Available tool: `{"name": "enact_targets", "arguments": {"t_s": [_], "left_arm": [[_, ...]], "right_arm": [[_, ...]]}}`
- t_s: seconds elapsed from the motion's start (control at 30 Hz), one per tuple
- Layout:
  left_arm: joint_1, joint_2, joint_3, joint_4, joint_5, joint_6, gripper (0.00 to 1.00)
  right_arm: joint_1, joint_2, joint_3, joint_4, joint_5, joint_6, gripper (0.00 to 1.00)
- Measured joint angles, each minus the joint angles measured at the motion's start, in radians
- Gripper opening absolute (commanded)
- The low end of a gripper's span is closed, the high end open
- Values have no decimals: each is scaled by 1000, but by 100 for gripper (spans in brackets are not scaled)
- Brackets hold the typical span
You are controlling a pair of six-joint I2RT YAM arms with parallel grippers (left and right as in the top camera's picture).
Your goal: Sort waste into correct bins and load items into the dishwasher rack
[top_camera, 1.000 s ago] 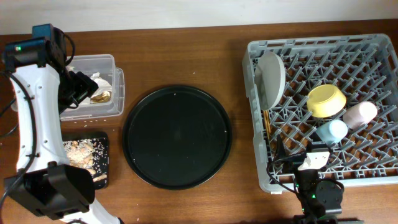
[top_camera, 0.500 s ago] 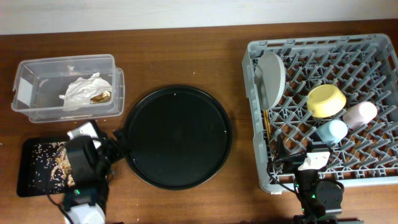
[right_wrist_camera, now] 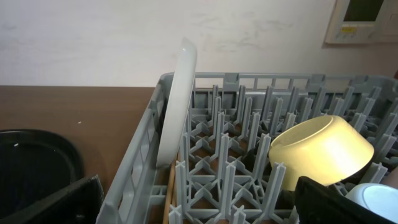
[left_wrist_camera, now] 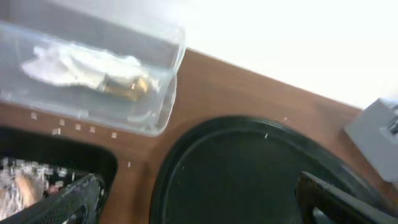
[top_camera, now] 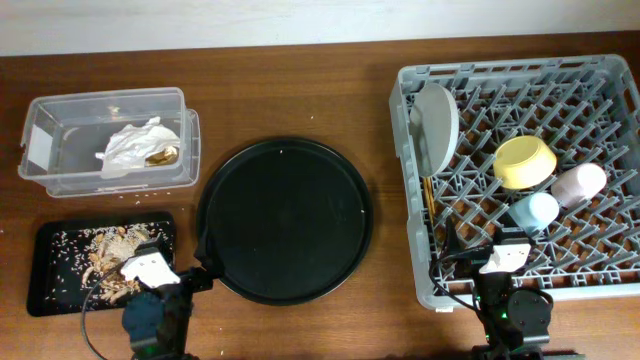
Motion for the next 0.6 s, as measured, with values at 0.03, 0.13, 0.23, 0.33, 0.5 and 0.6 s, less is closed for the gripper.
{"name": "enact_targets", "arguments": {"t_s": [0.03, 0.13, 0.23, 0.33, 0.5, 0.6], "left_arm": [[-3, -36, 0, 0, 2, 0, 99], [-24, -70, 0, 0, 7, 0, 99], [-24, -70, 0, -2, -14, 8, 99], [-32, -70, 0, -4, -32, 143, 99], [-139, -70, 0, -14, -137, 327, 99], [-142, -70, 0, -17, -160, 348, 99]], "right_arm": [[0, 0, 0, 0, 0, 0, 99], [0, 0, 0, 0, 0, 0, 99], [0, 0, 0, 0, 0, 0, 99], [0, 0, 0, 0, 0, 0, 99], [0, 0, 0, 0, 0, 0, 99], [0, 0, 0, 0, 0, 0, 99]]}}
